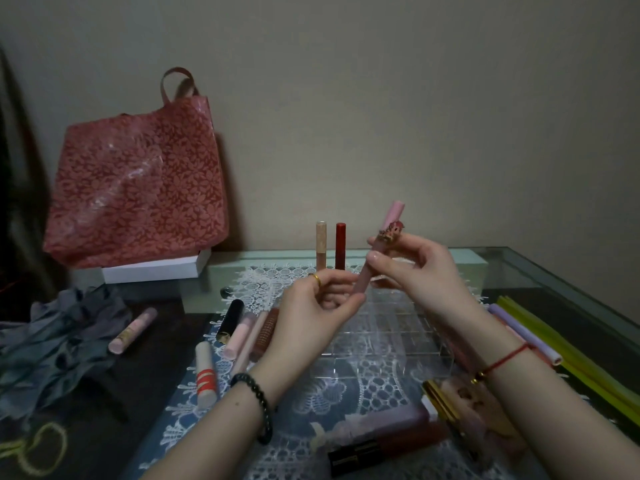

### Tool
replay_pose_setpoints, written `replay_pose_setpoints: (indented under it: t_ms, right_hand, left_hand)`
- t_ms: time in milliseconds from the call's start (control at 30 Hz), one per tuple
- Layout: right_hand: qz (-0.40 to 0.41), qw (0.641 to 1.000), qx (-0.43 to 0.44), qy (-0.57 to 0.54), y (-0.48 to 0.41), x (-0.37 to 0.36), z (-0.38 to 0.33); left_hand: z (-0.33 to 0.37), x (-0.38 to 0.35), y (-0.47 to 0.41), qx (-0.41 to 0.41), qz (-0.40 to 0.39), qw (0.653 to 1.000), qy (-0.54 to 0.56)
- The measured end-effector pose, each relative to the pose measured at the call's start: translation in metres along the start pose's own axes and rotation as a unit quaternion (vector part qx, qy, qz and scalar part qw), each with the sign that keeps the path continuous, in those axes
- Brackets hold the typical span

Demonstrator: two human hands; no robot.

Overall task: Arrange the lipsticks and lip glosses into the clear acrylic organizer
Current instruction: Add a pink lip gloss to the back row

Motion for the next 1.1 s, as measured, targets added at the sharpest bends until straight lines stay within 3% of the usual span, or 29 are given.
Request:
replay_pose_setpoints:
  t_ms: [233,467,1100]
  right_hand:
    - [0.046,0.994,0.028,0.094,-0.028,0.004,0.001]
    - [0.066,0.989,0.047,0.121,-0.044,0.003,0.015]
    - [0.039,0.978,0.01,0.206,-0.046,-0.004,0.042]
  left_hand:
    - [-0.016,-0.006,-0.021,0.021,0.029,0.999,0.006]
    - [-0.024,-0.016,-0.019,0.009,-0.017,1.0,-0.016]
    - [-0.032,-0.017,-0.017,0.003,-0.028,0.997,-0.07]
Point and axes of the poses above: each hand's wrist, its own y-axis away from the middle knuckle, its own x-axis out of the back of the hand, z = x × y, the point moved 7 cm from there along -y, towards the middle knuckle, and after that the axes turned 10 degrees about y, right-handed, at the moved point
